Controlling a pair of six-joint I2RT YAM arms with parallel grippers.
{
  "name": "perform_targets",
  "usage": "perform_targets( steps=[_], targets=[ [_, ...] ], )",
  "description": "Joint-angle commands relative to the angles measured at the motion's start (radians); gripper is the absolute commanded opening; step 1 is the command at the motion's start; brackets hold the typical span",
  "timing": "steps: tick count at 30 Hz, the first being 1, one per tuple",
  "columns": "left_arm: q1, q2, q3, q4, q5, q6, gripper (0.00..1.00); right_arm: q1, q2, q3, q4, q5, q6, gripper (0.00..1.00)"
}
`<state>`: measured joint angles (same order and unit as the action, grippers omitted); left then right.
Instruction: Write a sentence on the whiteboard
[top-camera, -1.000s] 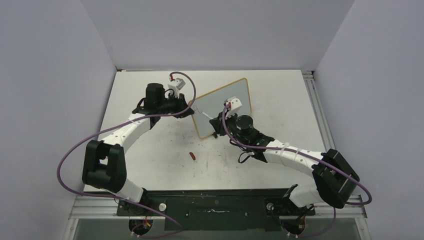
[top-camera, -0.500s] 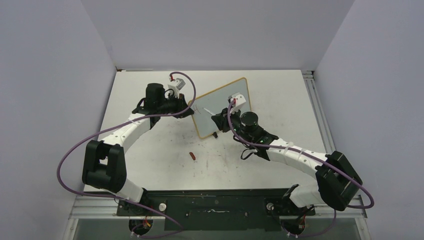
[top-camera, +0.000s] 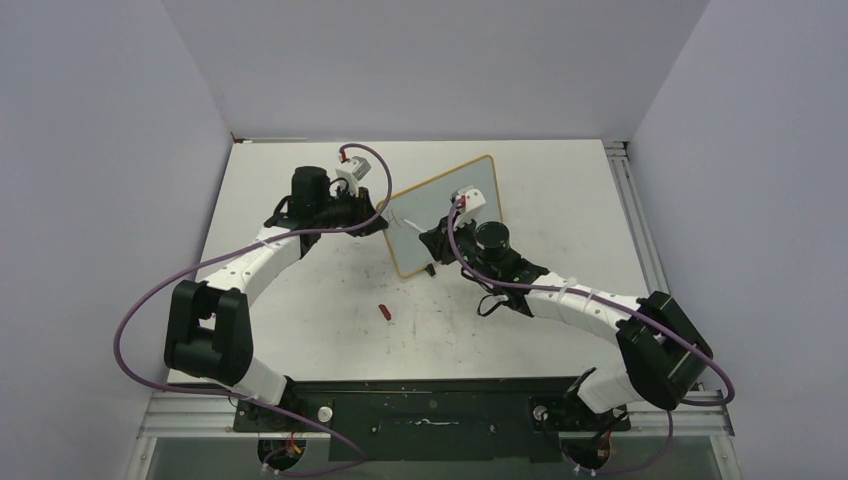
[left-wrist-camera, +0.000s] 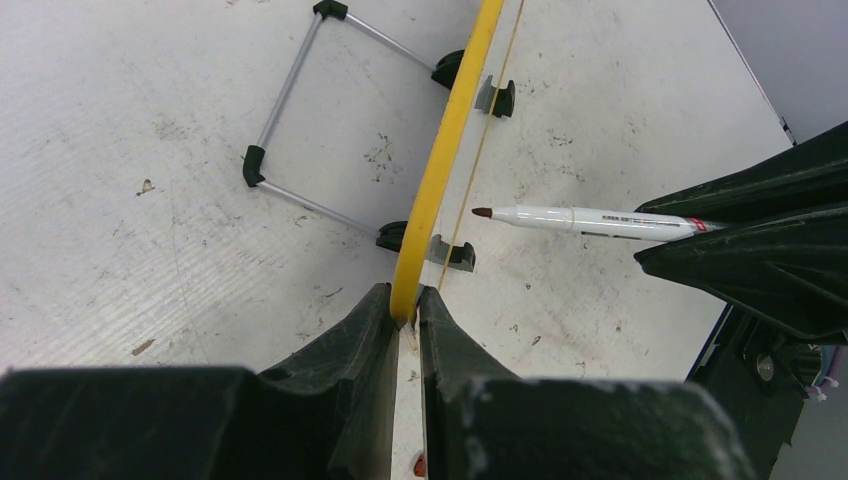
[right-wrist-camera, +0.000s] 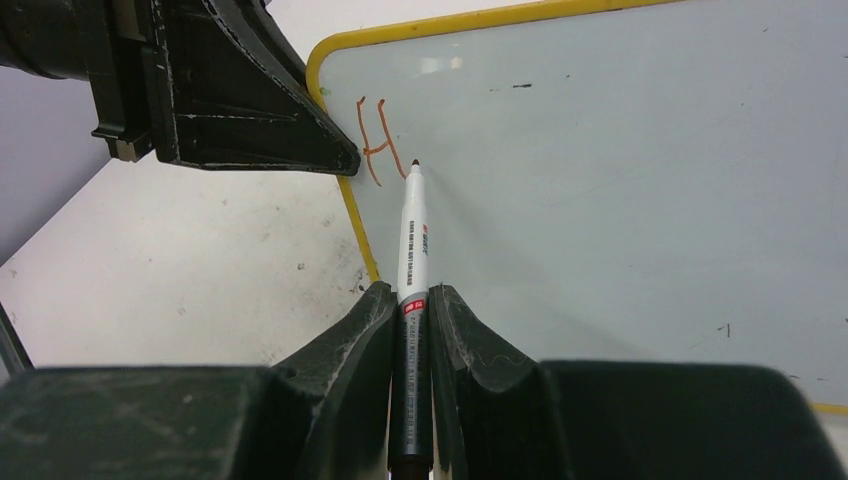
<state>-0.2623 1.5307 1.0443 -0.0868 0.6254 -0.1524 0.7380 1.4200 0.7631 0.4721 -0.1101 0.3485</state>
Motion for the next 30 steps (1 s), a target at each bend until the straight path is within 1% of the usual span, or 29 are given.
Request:
perform_targets(
  steps=[1,19,30],
  targets=[
    [-0.014,-0.014,0.025,-0.037,-0.012,0.016,0.00,-0.009,0.014,0.049,0.090,-0.016,0.005,0.05],
    [-0.015,-0.018,0.025,-0.040,-0.012,0.019,0.00,-0.015,0.047,0.056,0.120,0.020,0.013,0.05],
    [-0.017,-0.018,0.027,-0.043,-0.010,0.020,0.00,-0.014,0.066,0.069,0.118,-0.013,0.004,0.05]
  ],
)
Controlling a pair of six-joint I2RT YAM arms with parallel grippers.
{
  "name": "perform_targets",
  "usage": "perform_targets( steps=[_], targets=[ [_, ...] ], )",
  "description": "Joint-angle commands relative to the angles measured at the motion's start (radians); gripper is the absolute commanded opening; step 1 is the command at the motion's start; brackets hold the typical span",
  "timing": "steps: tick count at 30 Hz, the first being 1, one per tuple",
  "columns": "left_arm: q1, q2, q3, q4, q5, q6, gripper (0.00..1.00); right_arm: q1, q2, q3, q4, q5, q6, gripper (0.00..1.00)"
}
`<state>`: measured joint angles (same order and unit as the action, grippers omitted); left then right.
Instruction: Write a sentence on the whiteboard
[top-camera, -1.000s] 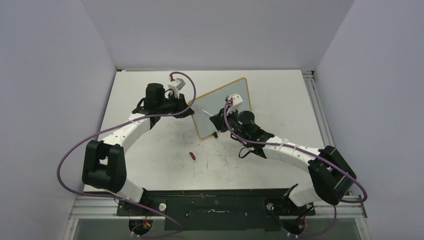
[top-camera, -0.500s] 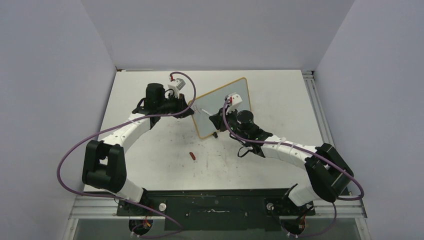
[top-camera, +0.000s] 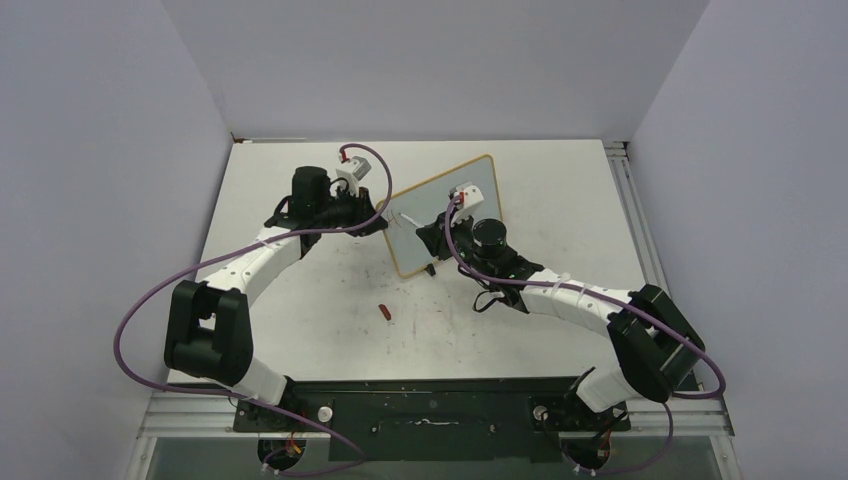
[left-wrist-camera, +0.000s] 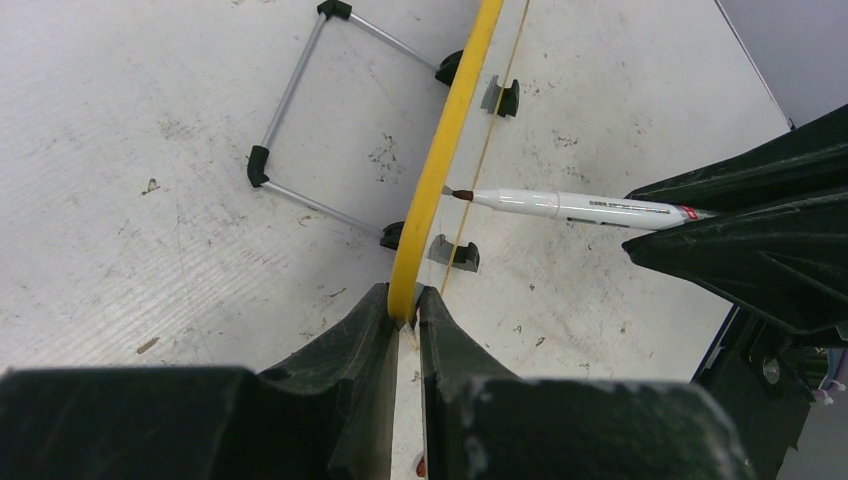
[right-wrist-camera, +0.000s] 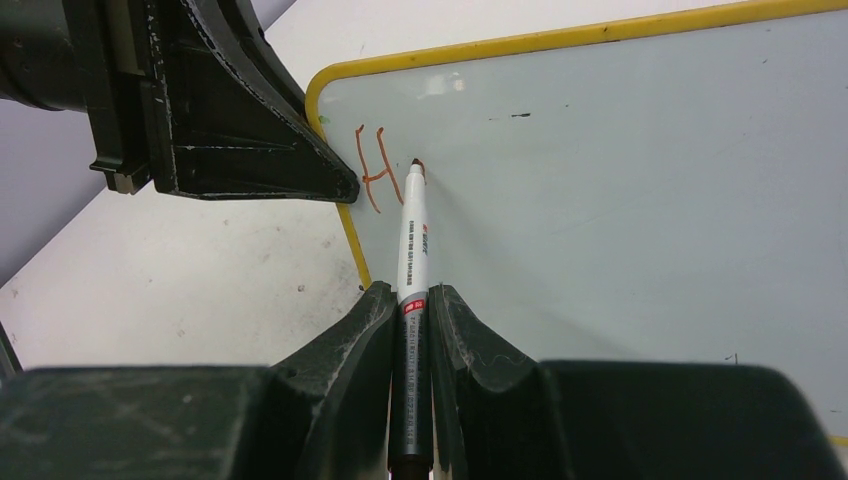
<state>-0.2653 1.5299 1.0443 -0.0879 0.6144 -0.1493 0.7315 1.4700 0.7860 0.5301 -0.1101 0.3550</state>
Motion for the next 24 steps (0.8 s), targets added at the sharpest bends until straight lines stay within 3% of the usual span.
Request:
perform_targets(
  steps=[1,24],
  targets=[
    [-0.014,-0.017,0.027,-0.042,0.000,0.017,0.00,-0.007,0.015,0.040,0.059,-0.013,-0.002,0.05],
    [-0.014,-0.022,0.027,-0.042,-0.001,0.017,0.00,0.007,-0.007,-0.021,0.014,-0.023,-0.007,0.05]
  ],
)
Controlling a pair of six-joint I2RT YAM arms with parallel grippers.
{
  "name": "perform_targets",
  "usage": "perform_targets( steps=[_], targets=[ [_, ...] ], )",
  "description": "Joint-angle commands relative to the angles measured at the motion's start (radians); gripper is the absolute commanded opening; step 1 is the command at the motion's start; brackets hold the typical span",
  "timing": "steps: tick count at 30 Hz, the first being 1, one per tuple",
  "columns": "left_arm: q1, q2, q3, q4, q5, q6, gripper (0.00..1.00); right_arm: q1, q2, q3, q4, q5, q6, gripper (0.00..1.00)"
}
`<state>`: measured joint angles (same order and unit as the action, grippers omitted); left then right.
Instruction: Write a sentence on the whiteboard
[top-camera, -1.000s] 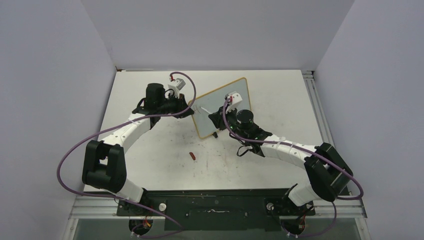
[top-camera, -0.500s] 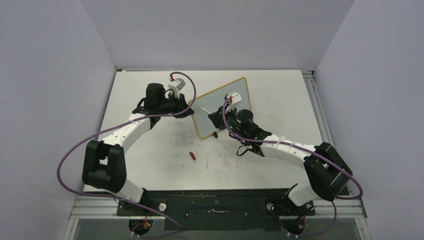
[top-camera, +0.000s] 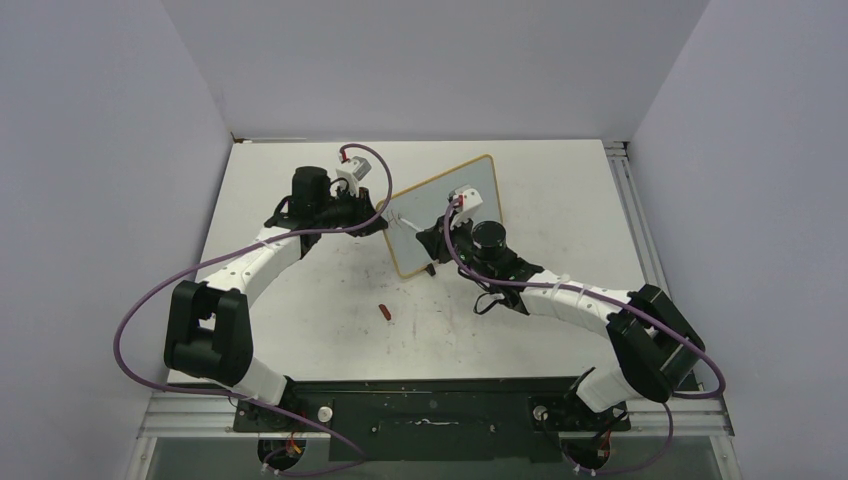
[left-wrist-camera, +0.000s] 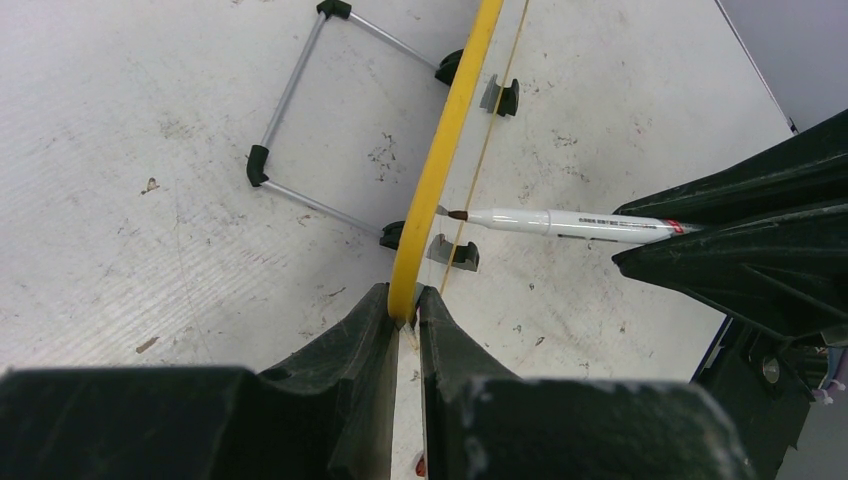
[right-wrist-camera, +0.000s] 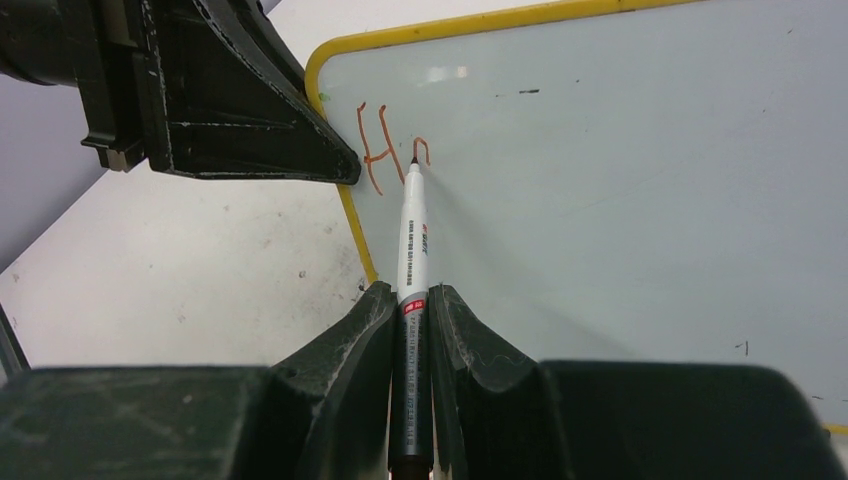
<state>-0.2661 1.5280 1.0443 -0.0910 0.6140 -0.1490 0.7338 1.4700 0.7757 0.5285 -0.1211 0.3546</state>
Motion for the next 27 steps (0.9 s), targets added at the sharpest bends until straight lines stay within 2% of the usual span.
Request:
perform_targets(
  steps=[1,27],
  targets=[
    [-0.013,-0.020,0.027,-0.039,0.000,0.017,0.00,0.005,-0.008,-0.010,0.012,-0.012,-0.008,0.05],
    [-0.016,-0.023,0.026,-0.041,0.000,0.019,0.00,0.007,-0.027,0.013,0.007,0.064,-0.019,0.05]
  ],
)
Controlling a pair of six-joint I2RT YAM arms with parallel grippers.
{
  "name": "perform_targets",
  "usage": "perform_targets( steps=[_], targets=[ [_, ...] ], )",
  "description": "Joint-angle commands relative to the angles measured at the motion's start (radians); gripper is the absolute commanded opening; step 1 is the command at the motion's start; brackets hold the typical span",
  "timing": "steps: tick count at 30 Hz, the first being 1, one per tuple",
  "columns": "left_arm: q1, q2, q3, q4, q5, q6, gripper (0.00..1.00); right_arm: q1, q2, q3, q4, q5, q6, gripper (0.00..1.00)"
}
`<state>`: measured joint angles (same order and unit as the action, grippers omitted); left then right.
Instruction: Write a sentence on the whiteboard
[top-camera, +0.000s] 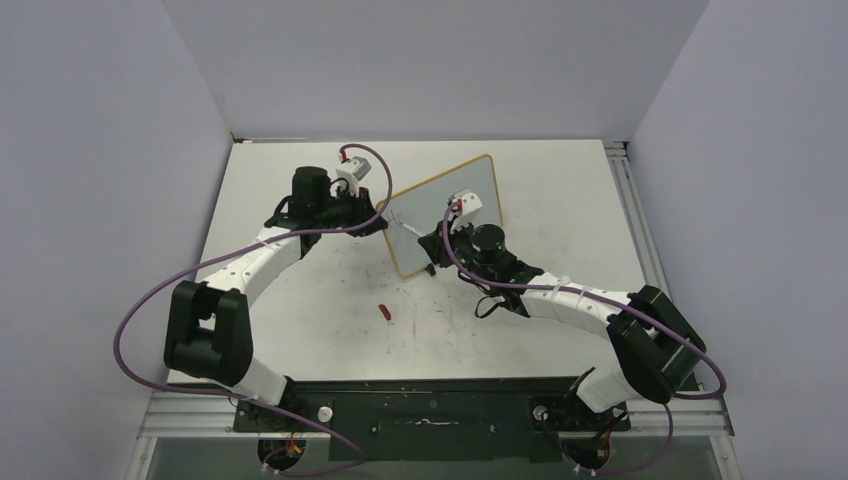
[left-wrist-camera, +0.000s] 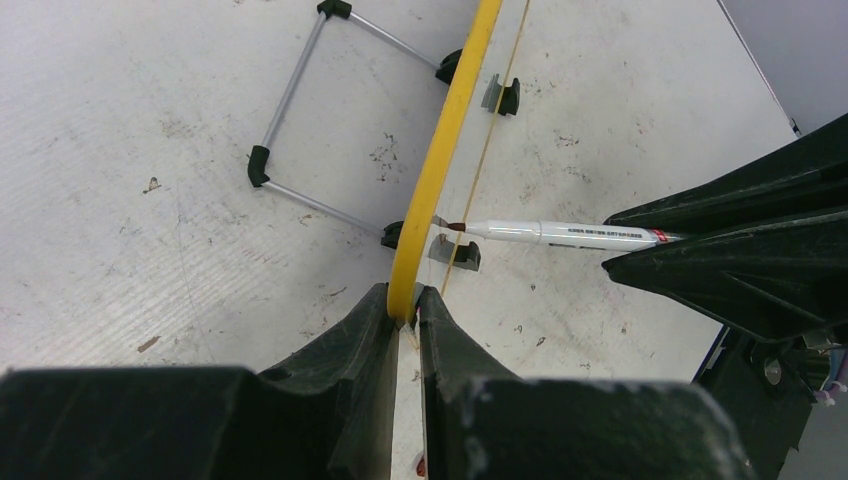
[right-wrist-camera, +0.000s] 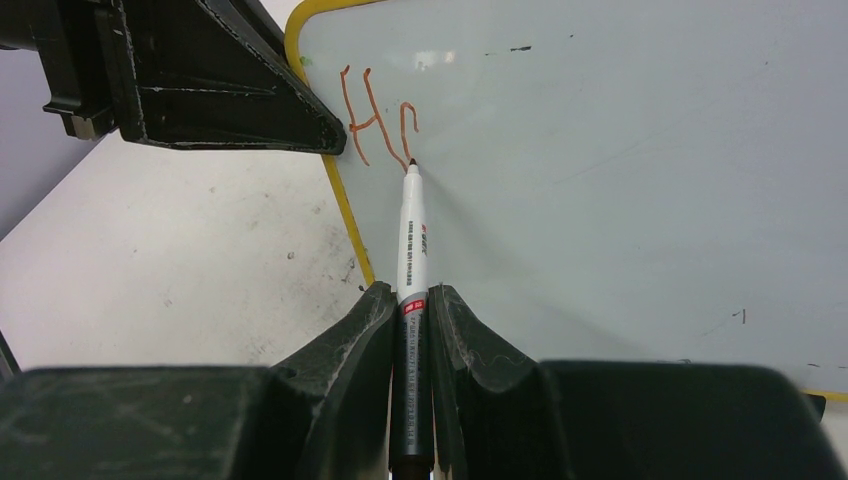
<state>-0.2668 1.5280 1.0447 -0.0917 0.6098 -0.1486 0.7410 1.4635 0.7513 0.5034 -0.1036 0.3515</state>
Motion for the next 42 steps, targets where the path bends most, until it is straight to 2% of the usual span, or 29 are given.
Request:
perform_targets(
  steps=[1,24,42],
  targets=[
    [-0.015,-0.023,0.026,-0.040,0.004,0.018,0.00,0.000,-0.019,0.041,0.032,0.046,-0.016,0.05],
    [-0.018,-0.022,0.027,-0.042,0.004,0.020,0.00,0.000,-0.001,0.088,0.036,0.055,-0.032,0.05],
    [-0.020,-0.019,0.028,-0.042,0.004,0.020,0.00,0.003,-0.016,0.011,0.024,0.048,-0.016,0.05]
  ],
)
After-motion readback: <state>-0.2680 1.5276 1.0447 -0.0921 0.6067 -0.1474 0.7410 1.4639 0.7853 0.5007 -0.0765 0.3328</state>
